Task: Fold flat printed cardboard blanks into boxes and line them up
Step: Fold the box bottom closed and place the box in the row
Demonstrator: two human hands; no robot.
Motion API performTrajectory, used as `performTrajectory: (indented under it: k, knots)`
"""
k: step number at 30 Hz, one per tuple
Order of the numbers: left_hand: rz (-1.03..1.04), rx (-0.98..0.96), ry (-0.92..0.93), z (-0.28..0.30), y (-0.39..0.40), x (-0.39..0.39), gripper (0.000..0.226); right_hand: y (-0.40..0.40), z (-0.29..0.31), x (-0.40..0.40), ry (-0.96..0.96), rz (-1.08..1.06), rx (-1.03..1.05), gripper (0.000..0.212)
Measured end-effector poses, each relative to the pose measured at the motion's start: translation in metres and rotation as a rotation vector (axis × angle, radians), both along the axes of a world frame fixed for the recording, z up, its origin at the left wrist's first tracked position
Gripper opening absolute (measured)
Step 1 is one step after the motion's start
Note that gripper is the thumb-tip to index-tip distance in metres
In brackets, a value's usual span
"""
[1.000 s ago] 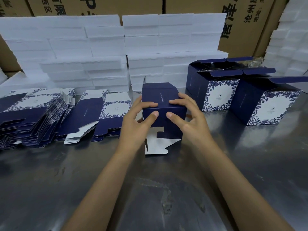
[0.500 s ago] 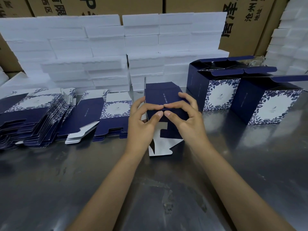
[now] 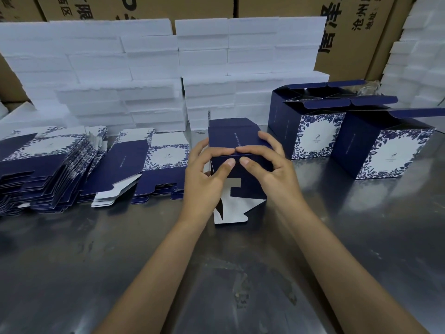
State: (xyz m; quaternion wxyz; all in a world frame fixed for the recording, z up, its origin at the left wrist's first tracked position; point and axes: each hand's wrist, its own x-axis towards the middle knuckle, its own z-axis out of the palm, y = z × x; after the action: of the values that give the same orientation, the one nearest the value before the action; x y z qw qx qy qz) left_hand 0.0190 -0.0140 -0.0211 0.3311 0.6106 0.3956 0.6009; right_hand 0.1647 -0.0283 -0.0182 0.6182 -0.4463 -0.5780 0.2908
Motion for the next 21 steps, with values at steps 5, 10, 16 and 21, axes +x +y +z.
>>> performTrajectory:
  k: [5, 10, 16, 21]
  knots:
    - [-0.045, -0.023, -0.038, 0.003, 0.001, -0.009, 0.025, 0.001, -0.001, 0.008, 0.062, 0.05, 0.008, 0.021]
    - [-0.032, -0.02, -0.026, 0.002, 0.0, -0.008, 0.021, 0.002, -0.002, 0.009, 0.076, 0.037, -0.001, 0.021]
    - [-0.061, -0.033, -0.021, 0.007, -0.002, -0.014, 0.02, 0.002, 0.001, 0.014, 0.087, 0.071, -0.02, 0.019]
    - [-0.06, 0.009, 0.039, 0.01, -0.005, -0.012, 0.022, 0.003, 0.002, 0.02, 0.052, 0.085, -0.033, 0.024]
